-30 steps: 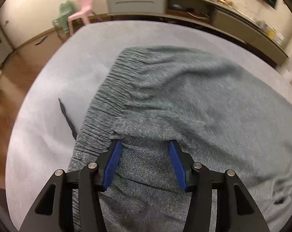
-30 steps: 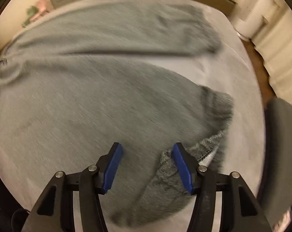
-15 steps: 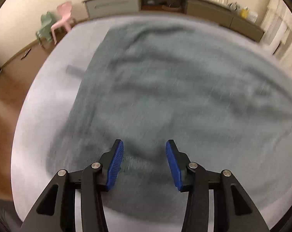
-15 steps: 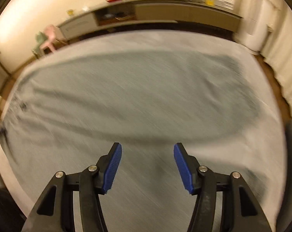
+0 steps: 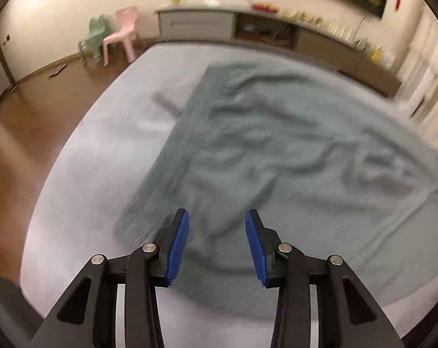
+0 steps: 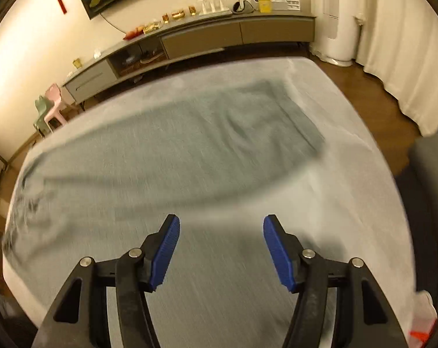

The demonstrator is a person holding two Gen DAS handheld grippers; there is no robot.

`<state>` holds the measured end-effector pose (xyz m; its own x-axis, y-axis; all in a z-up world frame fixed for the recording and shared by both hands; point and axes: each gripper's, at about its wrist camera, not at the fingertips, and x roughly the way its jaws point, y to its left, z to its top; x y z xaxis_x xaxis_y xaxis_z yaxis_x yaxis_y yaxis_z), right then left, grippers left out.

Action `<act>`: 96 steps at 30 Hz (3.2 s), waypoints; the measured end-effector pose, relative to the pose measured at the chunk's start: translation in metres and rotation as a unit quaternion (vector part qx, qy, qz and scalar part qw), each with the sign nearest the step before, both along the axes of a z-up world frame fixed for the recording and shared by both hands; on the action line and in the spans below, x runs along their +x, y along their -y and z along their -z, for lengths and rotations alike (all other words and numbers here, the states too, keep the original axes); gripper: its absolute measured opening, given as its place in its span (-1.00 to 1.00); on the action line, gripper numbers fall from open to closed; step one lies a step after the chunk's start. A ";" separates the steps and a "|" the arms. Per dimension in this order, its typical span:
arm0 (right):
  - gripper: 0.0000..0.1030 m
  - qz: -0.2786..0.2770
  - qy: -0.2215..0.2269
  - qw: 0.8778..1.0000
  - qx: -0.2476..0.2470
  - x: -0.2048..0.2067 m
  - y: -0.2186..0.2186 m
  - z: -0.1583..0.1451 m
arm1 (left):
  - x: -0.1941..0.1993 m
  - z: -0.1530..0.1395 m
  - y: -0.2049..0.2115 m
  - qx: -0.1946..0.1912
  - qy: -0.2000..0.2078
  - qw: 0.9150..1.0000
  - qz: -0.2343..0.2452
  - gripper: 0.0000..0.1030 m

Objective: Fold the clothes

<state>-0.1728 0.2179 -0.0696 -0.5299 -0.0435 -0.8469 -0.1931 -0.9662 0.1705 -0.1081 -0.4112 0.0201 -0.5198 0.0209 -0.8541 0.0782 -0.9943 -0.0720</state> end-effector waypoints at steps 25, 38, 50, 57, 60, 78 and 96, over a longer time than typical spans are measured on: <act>0.20 0.057 -0.008 0.998 0.039 0.115 -0.046 -0.013 | -0.019 0.023 -0.193 0.030 0.032 0.983 0.176 -0.15; 0.26 0.009 0.012 0.997 0.078 0.033 -0.052 0.011 | -0.030 0.047 -0.208 -0.016 0.044 0.980 0.195 -0.14; 0.40 0.049 -0.023 0.998 -0.017 -0.049 -0.153 -0.036 | -0.106 0.076 -0.106 0.081 0.076 0.994 0.010 -0.04; -0.16 0.039 0.024 0.999 -0.024 -0.179 -0.157 0.001 | -0.141 0.072 -0.165 0.237 0.075 0.968 0.035 0.13; -0.77 0.002 0.010 1.000 0.001 -0.186 -0.136 -0.010 | -0.146 0.070 -0.193 0.296 0.077 0.951 0.055 0.14; -0.76 -0.135 -0.165 0.976 0.043 0.113 -0.070 -0.083 | -0.235 0.100 -0.343 0.398 0.112 0.910 0.010 0.37; -0.70 -0.170 -0.246 0.946 0.122 0.057 -0.085 -0.173 | -0.204 -0.009 -0.303 0.368 -0.033 0.929 0.041 -0.98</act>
